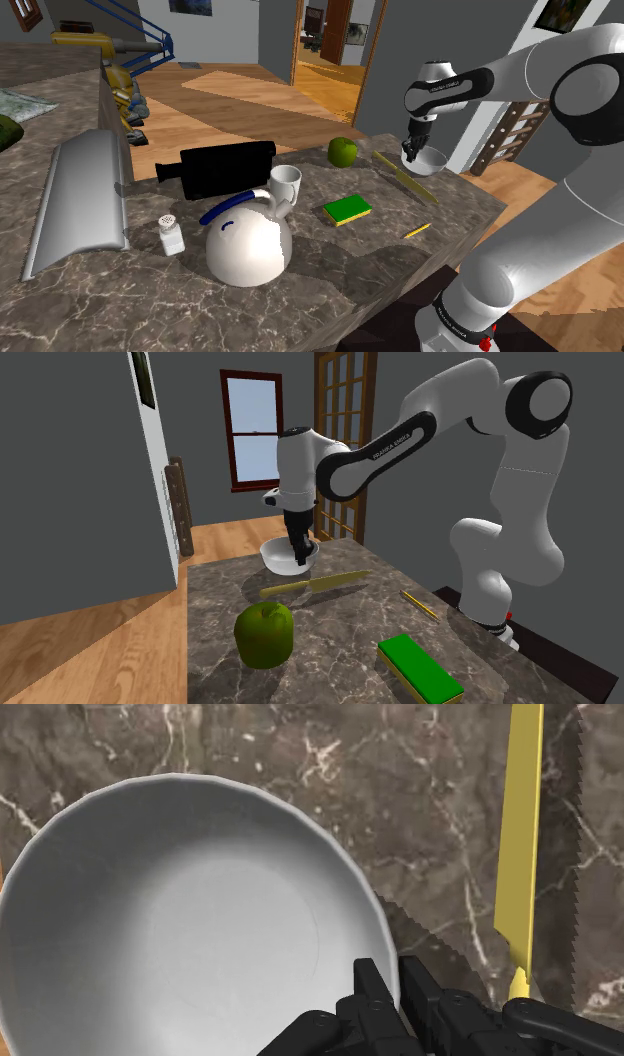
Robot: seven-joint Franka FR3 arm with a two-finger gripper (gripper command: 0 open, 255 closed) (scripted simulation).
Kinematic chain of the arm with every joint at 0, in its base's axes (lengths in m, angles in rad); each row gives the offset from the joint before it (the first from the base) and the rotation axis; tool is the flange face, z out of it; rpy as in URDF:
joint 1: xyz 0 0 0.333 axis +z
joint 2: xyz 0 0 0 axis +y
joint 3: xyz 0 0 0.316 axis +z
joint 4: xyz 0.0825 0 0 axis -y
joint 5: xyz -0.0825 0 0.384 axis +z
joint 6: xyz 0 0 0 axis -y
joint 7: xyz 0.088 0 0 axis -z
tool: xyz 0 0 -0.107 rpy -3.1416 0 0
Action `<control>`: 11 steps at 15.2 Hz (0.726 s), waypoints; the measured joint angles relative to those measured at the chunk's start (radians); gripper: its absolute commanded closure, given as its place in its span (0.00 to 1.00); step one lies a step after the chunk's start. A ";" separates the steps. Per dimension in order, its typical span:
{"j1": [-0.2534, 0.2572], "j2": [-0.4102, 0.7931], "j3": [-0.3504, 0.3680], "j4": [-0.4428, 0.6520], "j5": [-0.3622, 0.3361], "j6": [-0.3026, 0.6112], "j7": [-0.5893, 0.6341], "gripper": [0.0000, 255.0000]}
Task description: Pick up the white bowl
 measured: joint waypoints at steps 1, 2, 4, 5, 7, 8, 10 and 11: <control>0.000 0.000 0.000 0.000 0.000 0.000 0.000 1.00; 0.000 0.000 0.000 0.000 0.000 -0.001 0.000 1.00; 0.001 -0.006 0.002 0.012 0.000 -0.019 0.000 1.00; 0.001 -0.013 0.004 0.018 -0.001 -0.032 0.000 1.00; 0.001 -0.020 0.005 0.037 -0.001 -0.057 -0.004 1.00; 0.002 -0.023 0.006 0.049 0.000 -0.071 -0.005 1.00; 0.002 -0.032 0.007 0.064 -0.001 -0.095 -0.008 1.00; 0.003 -0.037 0.008 0.073 -0.001 -0.109 -0.009 1.00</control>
